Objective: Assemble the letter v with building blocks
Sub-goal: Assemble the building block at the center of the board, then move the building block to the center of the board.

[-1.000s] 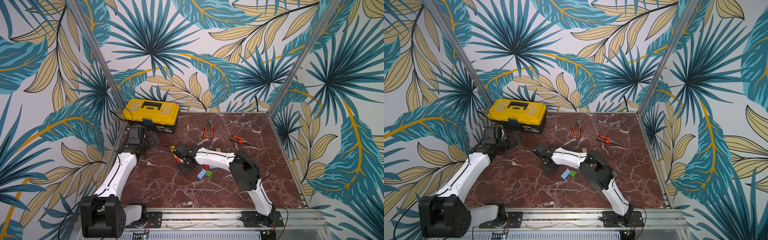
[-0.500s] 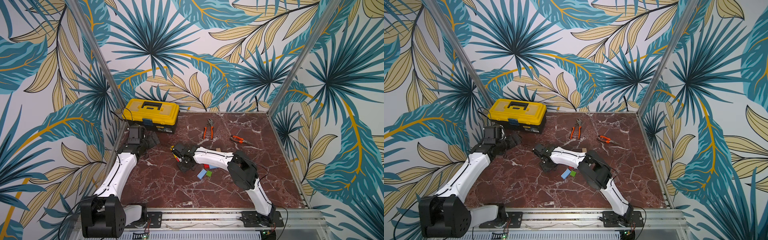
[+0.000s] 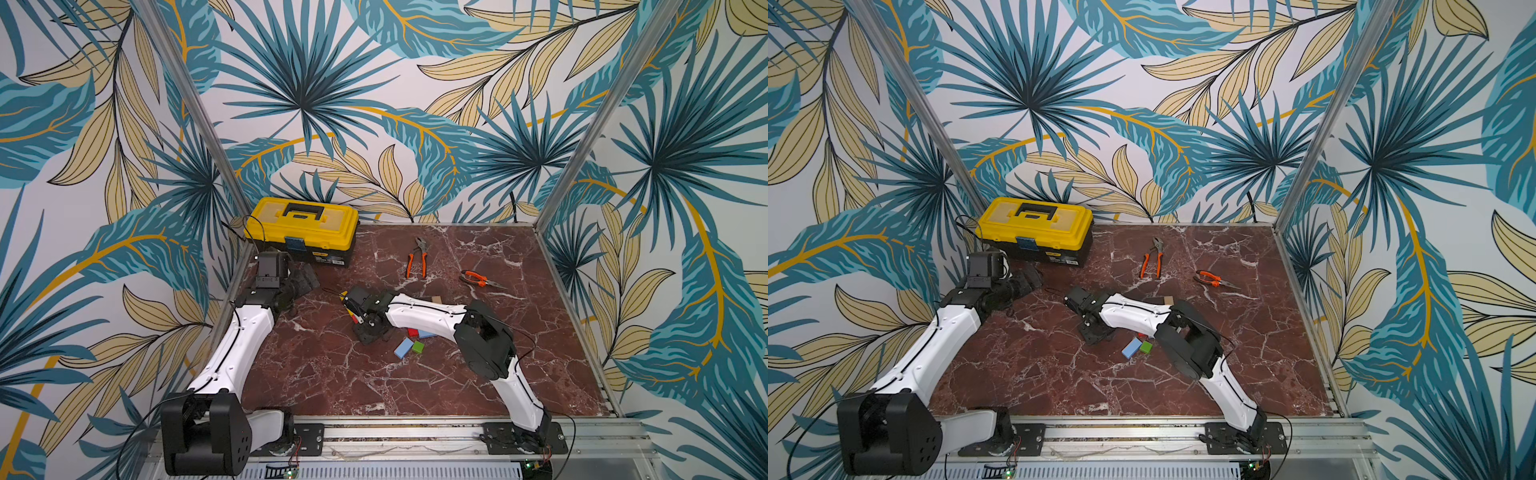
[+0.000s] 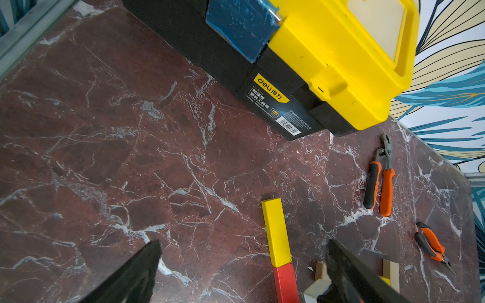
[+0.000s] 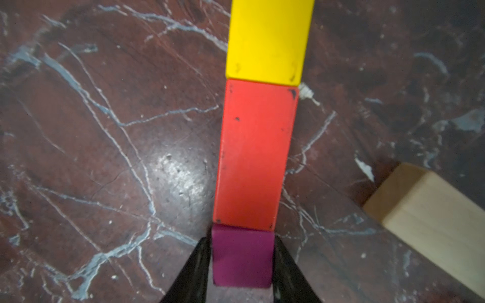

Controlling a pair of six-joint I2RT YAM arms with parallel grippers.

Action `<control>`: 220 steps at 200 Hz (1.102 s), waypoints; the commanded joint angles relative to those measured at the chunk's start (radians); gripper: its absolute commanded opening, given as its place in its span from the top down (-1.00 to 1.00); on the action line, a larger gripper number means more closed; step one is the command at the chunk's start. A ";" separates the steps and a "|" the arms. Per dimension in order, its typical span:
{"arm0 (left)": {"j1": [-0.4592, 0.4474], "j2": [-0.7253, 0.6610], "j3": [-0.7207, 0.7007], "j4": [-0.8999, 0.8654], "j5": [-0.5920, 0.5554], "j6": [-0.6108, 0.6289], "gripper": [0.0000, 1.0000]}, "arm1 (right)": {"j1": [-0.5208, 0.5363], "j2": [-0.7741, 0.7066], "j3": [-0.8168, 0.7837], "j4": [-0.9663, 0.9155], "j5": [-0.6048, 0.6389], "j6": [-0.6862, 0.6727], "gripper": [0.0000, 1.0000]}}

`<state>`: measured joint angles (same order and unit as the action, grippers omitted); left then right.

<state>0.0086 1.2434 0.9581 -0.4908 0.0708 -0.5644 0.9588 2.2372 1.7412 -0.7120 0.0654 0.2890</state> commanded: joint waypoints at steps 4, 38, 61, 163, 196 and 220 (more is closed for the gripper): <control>0.010 -0.015 -0.016 0.003 -0.007 0.015 -0.99 | -0.003 0.011 -0.006 -0.024 -0.013 0.011 0.16; 0.010 -0.015 -0.017 0.003 -0.005 0.014 -0.99 | -0.002 -0.009 -0.014 -0.024 0.002 0.017 0.02; 0.011 -0.015 -0.017 0.003 -0.003 0.014 -0.99 | -0.003 -0.038 -0.029 -0.014 0.018 0.021 -0.04; 0.010 -0.016 -0.012 0.003 0.000 0.014 -0.99 | -0.016 -0.181 -0.066 -0.064 0.182 -0.028 -0.73; 0.011 -0.022 -0.012 0.003 -0.002 0.015 -0.99 | -0.066 -0.172 -0.084 -0.099 0.207 -0.058 -0.84; 0.010 -0.025 -0.009 0.003 -0.003 0.014 -0.99 | -0.082 -0.169 -0.101 -0.113 0.254 -0.081 -0.91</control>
<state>0.0086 1.2434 0.9581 -0.4908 0.0711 -0.5644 0.8913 2.0666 1.6733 -0.7689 0.2508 0.2459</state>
